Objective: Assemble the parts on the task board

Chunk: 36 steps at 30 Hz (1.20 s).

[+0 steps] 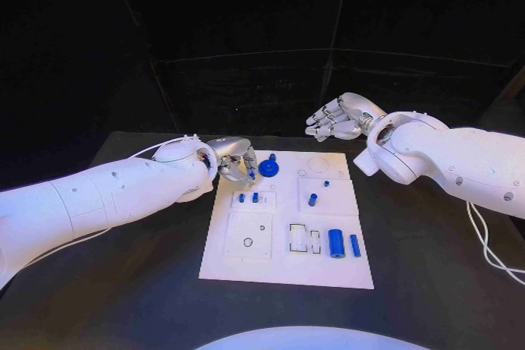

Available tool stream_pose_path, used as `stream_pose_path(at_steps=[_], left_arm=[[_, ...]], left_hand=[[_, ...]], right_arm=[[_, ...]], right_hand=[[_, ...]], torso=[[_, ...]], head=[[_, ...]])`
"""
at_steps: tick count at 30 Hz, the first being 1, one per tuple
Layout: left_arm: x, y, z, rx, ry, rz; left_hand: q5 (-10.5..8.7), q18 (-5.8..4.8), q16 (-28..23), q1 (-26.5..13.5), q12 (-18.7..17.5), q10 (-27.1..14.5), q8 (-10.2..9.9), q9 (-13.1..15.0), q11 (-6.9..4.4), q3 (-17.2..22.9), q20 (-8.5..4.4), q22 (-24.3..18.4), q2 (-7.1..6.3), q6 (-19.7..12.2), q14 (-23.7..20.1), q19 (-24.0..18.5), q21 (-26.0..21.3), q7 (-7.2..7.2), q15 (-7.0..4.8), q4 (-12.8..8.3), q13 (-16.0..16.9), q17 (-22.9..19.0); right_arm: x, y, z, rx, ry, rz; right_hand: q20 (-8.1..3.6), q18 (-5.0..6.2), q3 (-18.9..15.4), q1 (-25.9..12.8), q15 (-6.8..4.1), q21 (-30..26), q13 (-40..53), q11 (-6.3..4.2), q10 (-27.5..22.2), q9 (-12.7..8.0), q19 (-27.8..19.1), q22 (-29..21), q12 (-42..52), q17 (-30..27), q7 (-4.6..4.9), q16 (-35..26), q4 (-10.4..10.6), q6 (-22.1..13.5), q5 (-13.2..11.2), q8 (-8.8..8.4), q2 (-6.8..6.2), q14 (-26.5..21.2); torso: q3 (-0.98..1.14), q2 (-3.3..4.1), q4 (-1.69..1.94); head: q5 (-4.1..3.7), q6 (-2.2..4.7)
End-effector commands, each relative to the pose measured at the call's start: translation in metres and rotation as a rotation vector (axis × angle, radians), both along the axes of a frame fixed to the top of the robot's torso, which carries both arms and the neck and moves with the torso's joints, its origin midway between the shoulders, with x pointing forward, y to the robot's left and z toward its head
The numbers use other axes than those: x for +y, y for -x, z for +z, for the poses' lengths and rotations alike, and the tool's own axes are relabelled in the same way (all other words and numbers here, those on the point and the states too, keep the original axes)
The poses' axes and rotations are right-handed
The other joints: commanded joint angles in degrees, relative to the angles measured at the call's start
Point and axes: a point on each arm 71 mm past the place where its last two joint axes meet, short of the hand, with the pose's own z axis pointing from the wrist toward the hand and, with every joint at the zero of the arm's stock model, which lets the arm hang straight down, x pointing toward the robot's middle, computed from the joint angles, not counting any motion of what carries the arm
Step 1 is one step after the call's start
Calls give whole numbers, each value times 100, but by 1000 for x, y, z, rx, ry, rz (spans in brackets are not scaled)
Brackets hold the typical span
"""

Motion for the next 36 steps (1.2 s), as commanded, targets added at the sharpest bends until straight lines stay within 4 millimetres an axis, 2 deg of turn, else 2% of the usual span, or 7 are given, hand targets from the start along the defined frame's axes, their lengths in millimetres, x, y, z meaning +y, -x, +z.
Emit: stream_pose_path(at_steps=[1,18,36], left_arm=[[1,-1,-3,29,-13,10],[0,-4,-16,63,-35,20],[-5,-3,-19,75,-37,9]], left_hand=[[33,-47,-5,-50,-24,32,-23,2,12,38,-17,3,-6,40,81,30,22,16,-24,10,5,-10],[33,-46,-8,-60,-38,38,-31,1,9,48,-17,1,-17,40,79,26,16,11,-26,1,7,-21],[33,-45,-8,-63,-41,39,-34,0,9,50,-17,-1,-22,39,79,24,13,11,-26,-2,7,-22]], right_arm=[[1,0,2,-5,-4,11],[2,0,2,-6,-4,15],[3,0,2,-5,-5,15]], right_hand=[[8,49,10,-16,28,-27,-7,-10,-30,1,18,-5,-15,-5,141,-22,-26,-28,1,-25,18,-23],[8,49,10,-16,28,-27,-7,-10,-30,1,18,-5,-15,-5,141,-22,-26,-28,1,-25,18,-23],[8,49,10,-16,28,-27,-7,-10,-30,1,18,-5,-15,-5,141,-22,-26,-28,1,-25,18,-23]], torso=[[2,1,-10],[2,-1,-9],[3,0,-8]], head=[[12,-4],[19,-16],[3,-30]])
